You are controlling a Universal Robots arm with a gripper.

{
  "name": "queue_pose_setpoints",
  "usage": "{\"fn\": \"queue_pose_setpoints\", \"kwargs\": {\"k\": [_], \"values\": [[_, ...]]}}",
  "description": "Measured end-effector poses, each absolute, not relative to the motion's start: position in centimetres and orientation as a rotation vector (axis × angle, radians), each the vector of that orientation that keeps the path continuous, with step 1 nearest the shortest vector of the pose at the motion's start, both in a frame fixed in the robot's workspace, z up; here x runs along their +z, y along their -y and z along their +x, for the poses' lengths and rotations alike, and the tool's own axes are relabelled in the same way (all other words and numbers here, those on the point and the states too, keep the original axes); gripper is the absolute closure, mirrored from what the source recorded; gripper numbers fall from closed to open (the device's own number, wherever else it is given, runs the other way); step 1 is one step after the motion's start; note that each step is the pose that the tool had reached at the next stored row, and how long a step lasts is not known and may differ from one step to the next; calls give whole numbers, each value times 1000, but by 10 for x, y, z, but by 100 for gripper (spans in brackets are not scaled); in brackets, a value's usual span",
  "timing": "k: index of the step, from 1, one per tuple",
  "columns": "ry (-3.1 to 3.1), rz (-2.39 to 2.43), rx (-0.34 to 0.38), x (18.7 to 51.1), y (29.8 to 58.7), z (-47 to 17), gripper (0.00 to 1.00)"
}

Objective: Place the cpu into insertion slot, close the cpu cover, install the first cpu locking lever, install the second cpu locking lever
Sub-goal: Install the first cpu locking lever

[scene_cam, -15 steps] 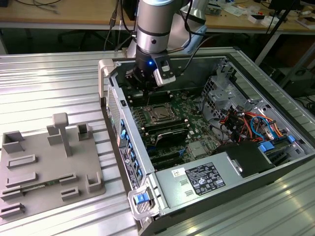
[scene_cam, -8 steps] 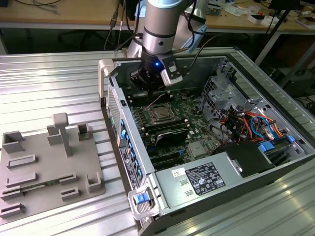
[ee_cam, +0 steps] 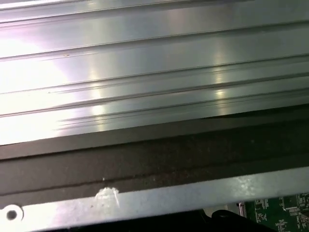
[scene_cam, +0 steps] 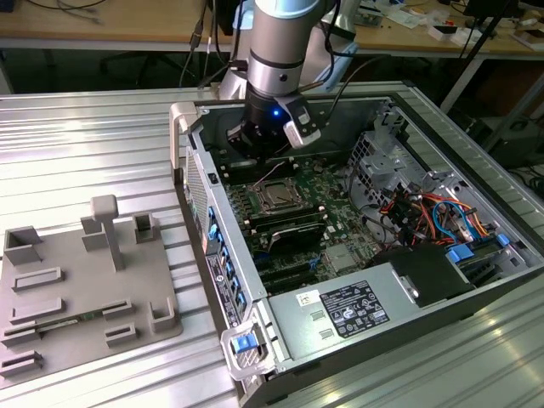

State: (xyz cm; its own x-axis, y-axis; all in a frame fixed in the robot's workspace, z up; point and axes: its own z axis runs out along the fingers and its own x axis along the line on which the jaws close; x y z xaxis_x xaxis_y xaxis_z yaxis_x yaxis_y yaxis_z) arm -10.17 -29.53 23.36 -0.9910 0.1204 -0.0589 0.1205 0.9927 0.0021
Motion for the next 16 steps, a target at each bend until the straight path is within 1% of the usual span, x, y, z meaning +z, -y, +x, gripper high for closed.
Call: {"fn": "queue_pose_setpoints", "kwargs": {"k": [16], "values": [[-3080,148,-1,233,295,-96,89]]}}
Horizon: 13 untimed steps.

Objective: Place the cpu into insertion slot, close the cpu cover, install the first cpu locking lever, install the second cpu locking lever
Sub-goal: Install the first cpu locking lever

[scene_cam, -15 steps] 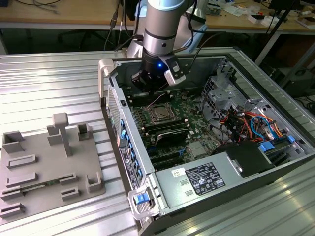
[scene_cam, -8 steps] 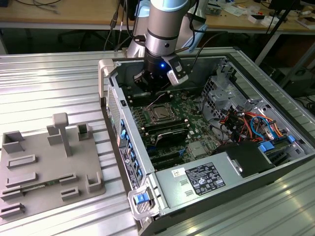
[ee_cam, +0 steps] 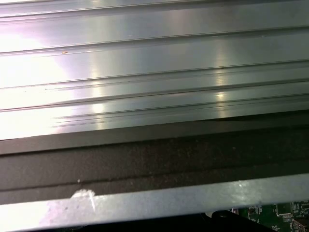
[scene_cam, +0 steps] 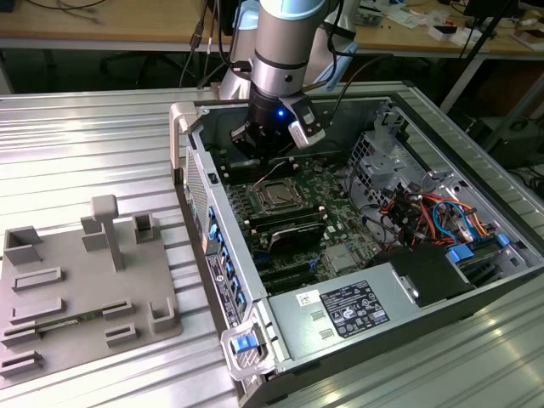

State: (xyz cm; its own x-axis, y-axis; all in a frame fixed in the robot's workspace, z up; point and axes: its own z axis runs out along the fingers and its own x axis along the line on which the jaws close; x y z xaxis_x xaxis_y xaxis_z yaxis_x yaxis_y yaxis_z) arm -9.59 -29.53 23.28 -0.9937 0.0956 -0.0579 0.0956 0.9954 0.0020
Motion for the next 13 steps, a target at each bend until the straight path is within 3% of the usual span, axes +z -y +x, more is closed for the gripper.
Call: {"fn": "queue_pose_setpoints", "kwargs": {"k": [13], "values": [[-3081,125,-1,231,295,-86,89]]}}
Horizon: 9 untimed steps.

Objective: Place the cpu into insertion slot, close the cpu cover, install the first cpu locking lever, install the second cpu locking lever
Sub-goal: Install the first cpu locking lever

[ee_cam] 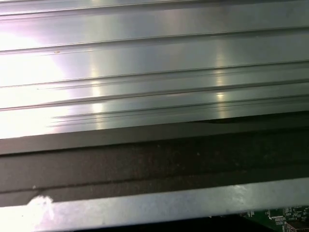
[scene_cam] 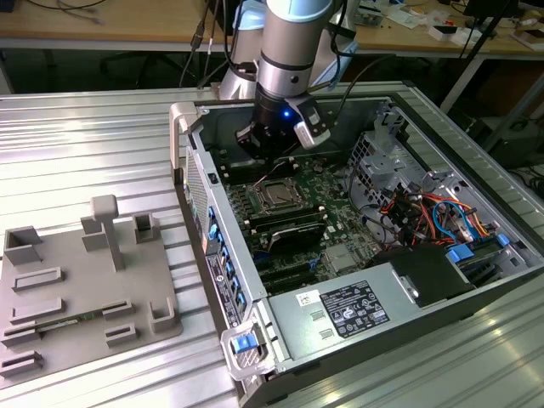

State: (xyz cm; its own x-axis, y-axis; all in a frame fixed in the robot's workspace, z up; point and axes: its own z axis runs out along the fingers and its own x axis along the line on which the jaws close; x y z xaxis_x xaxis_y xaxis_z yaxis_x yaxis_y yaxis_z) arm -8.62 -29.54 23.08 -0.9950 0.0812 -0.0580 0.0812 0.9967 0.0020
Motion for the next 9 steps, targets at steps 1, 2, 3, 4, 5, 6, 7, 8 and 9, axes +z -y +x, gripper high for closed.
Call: {"fn": "queue_pose_setpoints", "kwargs": {"k": [1,2,3,4,5,6,7,8,9], "values": [[-3082,114,-1,231,295,-86,89],[-3082,105,0,231,295,-85,89],[-3082,93,0,231,295,-83,89],[-3083,81,1,231,295,-80,89],[-3083,72,1,231,295,-79,89],[-3084,55,1,231,295,-77,89],[-3084,41,2,231,295,-76,89],[-3084,33,2,231,295,-74,89],[-3085,22,2,231,295,-71,89]]}}
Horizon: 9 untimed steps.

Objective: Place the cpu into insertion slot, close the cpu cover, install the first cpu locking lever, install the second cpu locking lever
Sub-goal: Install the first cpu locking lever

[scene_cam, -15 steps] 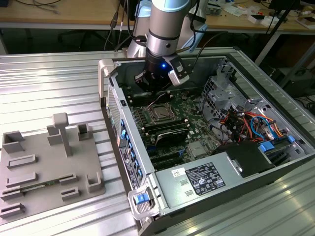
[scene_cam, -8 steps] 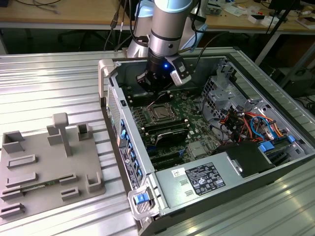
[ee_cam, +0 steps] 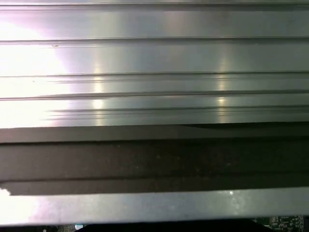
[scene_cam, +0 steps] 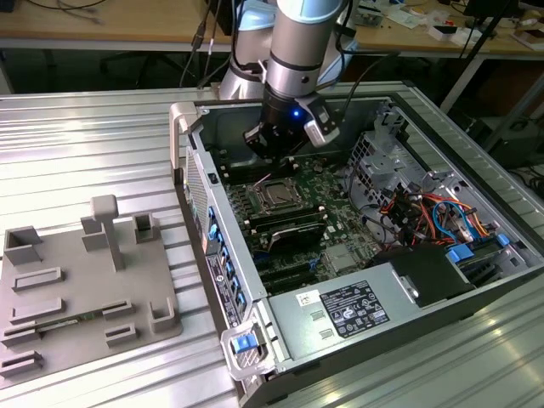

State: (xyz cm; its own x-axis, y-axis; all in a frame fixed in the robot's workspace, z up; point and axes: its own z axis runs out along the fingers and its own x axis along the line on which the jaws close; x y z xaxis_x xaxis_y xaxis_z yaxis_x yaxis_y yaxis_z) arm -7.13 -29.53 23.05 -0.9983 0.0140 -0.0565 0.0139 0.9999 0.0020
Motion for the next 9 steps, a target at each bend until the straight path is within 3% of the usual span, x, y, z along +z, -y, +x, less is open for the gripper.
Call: {"fn": "queue_pose_setpoints", "kwargs": {"k": [9], "values": [[-3086,-67,5,228,295,-57,89]]}}
